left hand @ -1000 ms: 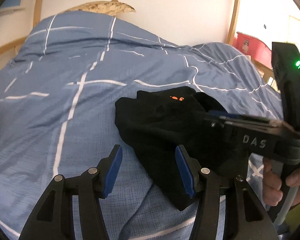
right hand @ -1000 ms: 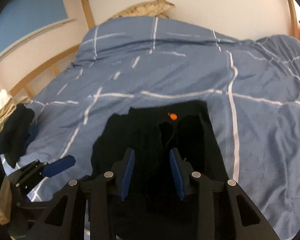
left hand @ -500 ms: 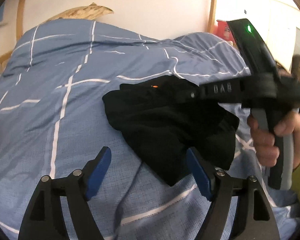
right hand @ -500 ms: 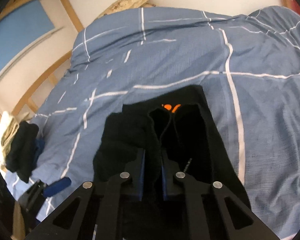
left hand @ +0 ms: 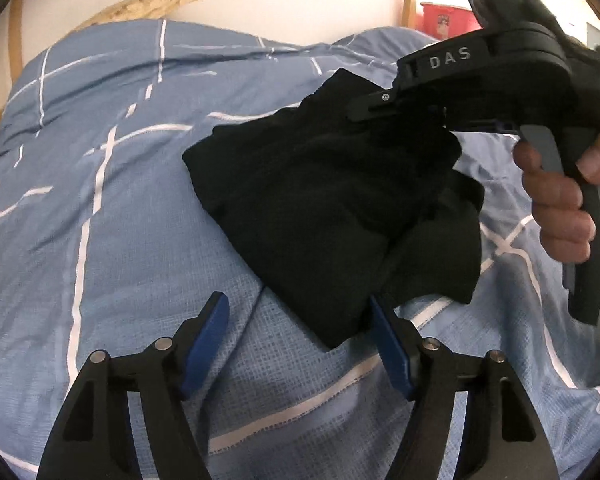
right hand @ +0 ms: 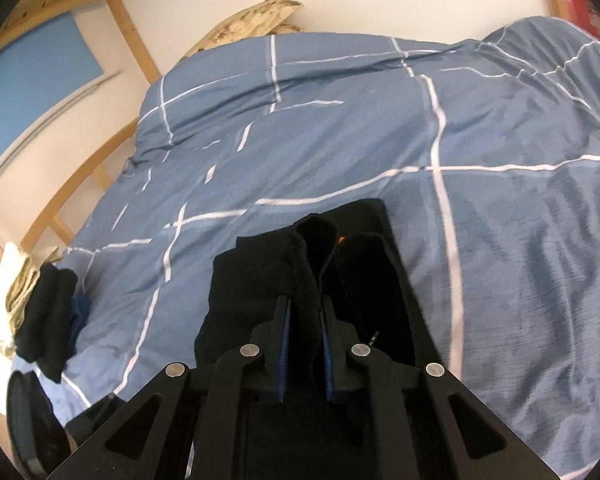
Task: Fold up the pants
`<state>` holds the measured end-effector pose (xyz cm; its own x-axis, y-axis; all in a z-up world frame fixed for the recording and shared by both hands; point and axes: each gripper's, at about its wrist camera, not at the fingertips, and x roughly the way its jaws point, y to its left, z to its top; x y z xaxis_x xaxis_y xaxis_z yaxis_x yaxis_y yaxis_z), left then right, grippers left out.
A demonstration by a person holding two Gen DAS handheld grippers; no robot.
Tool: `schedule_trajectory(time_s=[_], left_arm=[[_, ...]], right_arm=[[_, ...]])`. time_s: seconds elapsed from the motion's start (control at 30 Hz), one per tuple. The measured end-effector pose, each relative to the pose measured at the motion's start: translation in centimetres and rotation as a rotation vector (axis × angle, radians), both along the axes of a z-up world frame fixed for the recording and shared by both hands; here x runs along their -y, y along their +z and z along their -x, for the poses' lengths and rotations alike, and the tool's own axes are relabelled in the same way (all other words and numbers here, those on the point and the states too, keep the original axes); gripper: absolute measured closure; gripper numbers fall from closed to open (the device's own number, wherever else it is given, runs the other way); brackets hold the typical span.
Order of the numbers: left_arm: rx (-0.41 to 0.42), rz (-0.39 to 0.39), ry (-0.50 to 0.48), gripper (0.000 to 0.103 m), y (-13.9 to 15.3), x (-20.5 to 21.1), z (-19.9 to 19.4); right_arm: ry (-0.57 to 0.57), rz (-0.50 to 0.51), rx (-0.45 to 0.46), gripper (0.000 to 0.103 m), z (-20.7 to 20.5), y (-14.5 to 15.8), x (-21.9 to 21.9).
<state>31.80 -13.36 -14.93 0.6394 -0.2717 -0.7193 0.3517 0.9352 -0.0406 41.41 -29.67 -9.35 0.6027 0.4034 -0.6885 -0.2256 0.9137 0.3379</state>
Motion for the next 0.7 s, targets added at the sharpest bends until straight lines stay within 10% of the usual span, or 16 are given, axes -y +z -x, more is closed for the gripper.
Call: schedule_trajectory(time_s=[0.27, 0.63, 0.7], left_arm=[[-0.008, -0.017, -0.03, 0.071, -0.5, 0.9, 0.4], [-0.021, -0.015, -0.031, 0.071, -0.8, 1.0, 0.2], [-0.022, -0.014, -0.031, 0.07, -0.8, 1.0, 0.3]], right_arm=[[-0.049, 0.042, 0.002, 0.089, -0.1, 0.2, 1.4], [-0.112, 0.071, -0.049, 0.088, -1.1, -2.1, 3.6], [-0.127, 0.058, -0.035, 0.075, -0.7, -2.0, 3.9]])
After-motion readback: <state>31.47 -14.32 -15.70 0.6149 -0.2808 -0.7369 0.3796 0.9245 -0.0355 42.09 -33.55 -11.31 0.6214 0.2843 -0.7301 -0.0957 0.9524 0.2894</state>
